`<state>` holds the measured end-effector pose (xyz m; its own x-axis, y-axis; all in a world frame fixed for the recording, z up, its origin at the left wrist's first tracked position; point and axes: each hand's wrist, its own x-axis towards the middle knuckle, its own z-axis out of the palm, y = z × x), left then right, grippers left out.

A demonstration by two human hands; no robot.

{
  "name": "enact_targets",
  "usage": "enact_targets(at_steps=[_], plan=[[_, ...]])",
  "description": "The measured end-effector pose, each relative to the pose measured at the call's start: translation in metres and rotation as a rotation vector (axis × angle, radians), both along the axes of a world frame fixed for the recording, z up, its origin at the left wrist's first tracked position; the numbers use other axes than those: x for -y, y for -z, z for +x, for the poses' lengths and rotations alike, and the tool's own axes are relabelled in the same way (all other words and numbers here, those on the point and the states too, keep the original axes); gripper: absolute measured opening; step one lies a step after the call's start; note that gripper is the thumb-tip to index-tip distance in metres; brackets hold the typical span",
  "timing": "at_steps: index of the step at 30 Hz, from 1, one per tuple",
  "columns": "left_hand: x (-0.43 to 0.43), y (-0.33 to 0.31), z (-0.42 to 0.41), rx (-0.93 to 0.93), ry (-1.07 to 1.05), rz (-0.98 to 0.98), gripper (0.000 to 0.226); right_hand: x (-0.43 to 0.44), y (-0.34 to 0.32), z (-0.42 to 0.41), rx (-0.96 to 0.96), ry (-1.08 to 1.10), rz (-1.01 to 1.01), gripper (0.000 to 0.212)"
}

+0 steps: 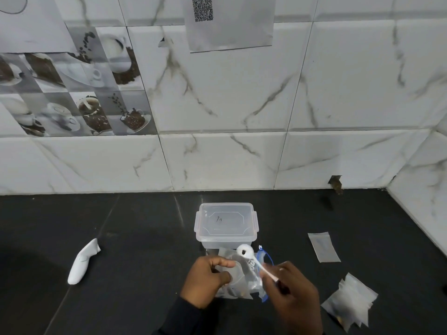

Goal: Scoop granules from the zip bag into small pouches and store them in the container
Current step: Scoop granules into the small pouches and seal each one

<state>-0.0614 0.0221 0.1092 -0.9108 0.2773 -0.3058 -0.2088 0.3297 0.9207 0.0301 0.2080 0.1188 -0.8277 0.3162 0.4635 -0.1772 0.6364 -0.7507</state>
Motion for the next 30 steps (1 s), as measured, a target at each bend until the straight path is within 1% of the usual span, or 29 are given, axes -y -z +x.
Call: enact_targets(at_steps=[2,3,4,5,6,7,9,10,12,15,17,19,21,22,23,25,26,27,28,30], plan=[[0.003,0.001,0.001,-0.011,-0.002,-0.006,0.028,-0.009,-0.018,-0.003,0.048,0.127,-0.26,0.011],[0.005,0.002,0.001,-0.013,-0.011,-0.007,0.028,-0.02,-0.021,-0.007,0.09,0.197,-0.359,0.01],[0.007,0.003,0.0,-0.016,-0.025,-0.005,0.028,-0.034,-0.018,-0.011,0.132,0.26,-0.397,0.01],[0.009,0.004,0.0,-0.018,-0.04,-0.001,0.028,-0.052,-0.011,-0.016,0.189,0.304,-0.391,0.011],[0.011,0.006,0.0,-0.018,-0.052,0.003,0.028,-0.069,0.0,-0.02,0.271,0.337,-0.371,0.014],[0.012,0.007,0.0,-0.014,-0.061,0.005,0.028,-0.082,0.012,-0.024,0.396,0.341,-0.345,0.019],[0.012,0.009,0.002,0.002,-0.079,0.008,0.027,-0.099,0.041,-0.03,0.66,0.273,-0.311,0.025],[0.011,0.009,0.002,0.012,-0.086,0.009,0.026,-0.102,0.055,-0.033,0.755,0.233,-0.316,0.024],[0.009,0.009,0.004,0.034,-0.094,0.015,0.024,-0.1,0.074,-0.04,0.876,0.144,-0.361,0.022],[0.008,0.006,0.007,0.036,-0.095,0.022,0.021,-0.083,0.082,-0.056,1.001,-0.015,-0.428,0.02],[0.007,0.005,0.007,0.043,-0.093,0.023,0.023,-0.07,0.081,-0.066,1.074,-0.118,-0.548,0.019],[0.005,0.005,0.008,0.048,-0.089,0.029,0.022,-0.063,0.084,-0.074,1.052,-0.162,-0.705,0.022],[0.005,0.003,0.01,0.049,-0.091,0.047,0.022,-0.063,0.086,-0.077,0.988,-0.161,-0.75,0.026],[0.005,0.002,0.01,0.047,-0.092,0.055,0.021,-0.065,0.086,-0.075,0.964,-0.14,-0.706,0.027],[0.005,0.001,0.011,0.046,-0.092,0.06,0.022,-0.069,0.084,-0.071,0.937,-0.097,-0.61,0.025],[0.005,0.0,0.011,0.04,-0.08,0.065,0.024,-0.077,0.079,-0.059,0.847,0.03,-0.341,0.016],[0.003,0.0,0.01,0.035,-0.067,0.067,0.022,-0.077,0.072,-0.052,0.778,0.083,-0.264,0.016],[0.001,0.0,0.01,0.033,-0.05,0.065,0.023,-0.075,0.062,-0.044,0.687,0.104,-0.245,0.02],[-0.002,-0.001,0.01,0.03,-0.03,0.064,0.026,-0.072,0.051,-0.035,0.589,0.078,-0.257,0.023],[-0.012,-0.007,0.01,0.019,0.011,0.069,0.027,-0.061,0.021,-0.02,0.424,-0.102,-0.273,0.024]])
